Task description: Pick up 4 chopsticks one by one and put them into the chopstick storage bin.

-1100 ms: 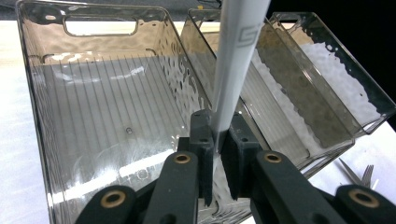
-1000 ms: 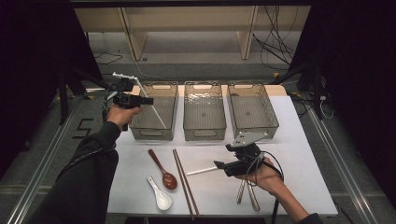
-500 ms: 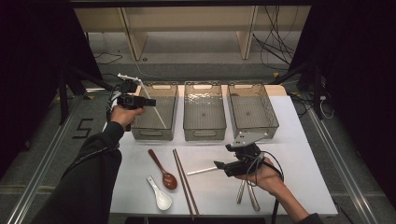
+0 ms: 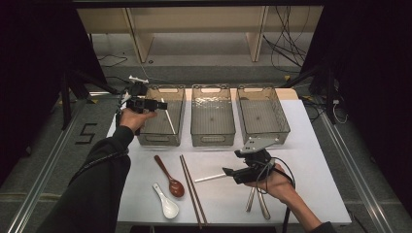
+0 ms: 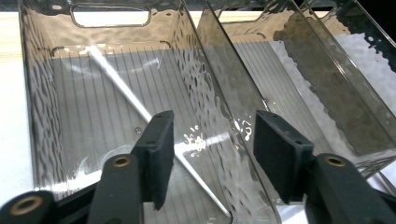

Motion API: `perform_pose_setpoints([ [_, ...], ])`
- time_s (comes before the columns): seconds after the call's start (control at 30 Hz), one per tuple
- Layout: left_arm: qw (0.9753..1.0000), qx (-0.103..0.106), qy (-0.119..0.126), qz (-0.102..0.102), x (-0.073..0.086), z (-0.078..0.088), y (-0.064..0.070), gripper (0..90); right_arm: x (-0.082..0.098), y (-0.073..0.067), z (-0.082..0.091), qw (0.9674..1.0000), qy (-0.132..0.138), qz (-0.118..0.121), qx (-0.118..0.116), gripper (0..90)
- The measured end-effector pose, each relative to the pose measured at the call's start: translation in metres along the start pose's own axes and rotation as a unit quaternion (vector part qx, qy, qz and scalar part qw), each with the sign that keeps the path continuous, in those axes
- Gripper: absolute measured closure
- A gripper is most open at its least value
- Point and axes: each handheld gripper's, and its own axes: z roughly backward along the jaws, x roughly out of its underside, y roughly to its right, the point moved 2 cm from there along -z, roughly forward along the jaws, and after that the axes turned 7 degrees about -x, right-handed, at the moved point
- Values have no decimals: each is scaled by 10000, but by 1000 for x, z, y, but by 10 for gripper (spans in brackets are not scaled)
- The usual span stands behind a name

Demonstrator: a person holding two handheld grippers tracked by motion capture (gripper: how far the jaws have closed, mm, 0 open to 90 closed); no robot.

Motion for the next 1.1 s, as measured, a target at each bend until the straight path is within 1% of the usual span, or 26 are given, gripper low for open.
perform_pose_setpoints([
  [0.03, 10000, 26, 22, -2, 0, 1, 1, 432, 0, 0, 0, 10000, 0, 4, -2, 286],
  [0.13, 9997, 210, 155, -32, 1, 9, 4, 382, 0, 1, 1, 10000, 9, -4, -5, 286],
  [0.17, 9992, 318, 224, -44, 2, 14, 6, 363, 0, 1, 1, 10000, 10, 10, -5, 286],
  [0.23, 9983, 475, 296, -164, 4, 20, 10, 326, 0, 1, 1, 10000, 7, 4, -2, 286],
  [0.27, 9977, 538, 331, -233, 6, 25, 12, 311, 0, 1, 1, 10000, 10, -1, -7, 286],
  [0.37, 9956, 688, 528, -342, 14, 38, 16, 271, 0, 2, 1, 10000, -22, 9, -9, 286],
  [0.4, 9950, 734, 555, -378, 16, 41, 17, 261, 0, 3, 0, 10000, -54, 14, -10, 286],
  [0.5, 9926, 875, 705, -469, 28, 55, 22, 240, 0, 8, -1, 9998, -179, 15, 28, 286],
  [0.57, 9905, 1004, 784, -509, 37, 62, 25, 230, 0, 11, -3, 9997, -251, 7, 2, 286],
  [0.67, 9886, 1099, 841, -598, 50, 69, 31, 217, 0, 15, -6, 9990, -451, 74, -2, 286],
  [0.73, 9876, 1144, 874, -620, 58, 73, 34, 212, 0, 18, -9, 9980, -612, 128, -13, 286],
  [0.8, 9861, 1212, 917, -667, 67, 76, 37, 204, 1, 22, -14, 9959, -882, 217, -50, 286],
  [0.87, 9857, 1212, 912, -731, 73, 78, 40, 200, 1, 26, -18, 9934, -1112, 284, -65, 288],
  [0.93, 9849, 1244, 925, -777, 80, 80, 43, 193, 3, 30, -21, 9918, -1245, 270, -111, 293],
  [1.03, 9824, 1325, 986, -870, 90, 83, 48, 188, 5, 33, -25, 9895, -1414, 296, -64, 298],
  [1.07, 9823, 1330, 990, -871, 93, 84, 49, 185, 6, 34, -26, 9889, -1448, 316, -57, 300],
  [1.1, 9815, 1352, 1009, -902, 96, 84, 51, 185, 7, 35, -27, 9882, -1494, 330, -43, 300],
])
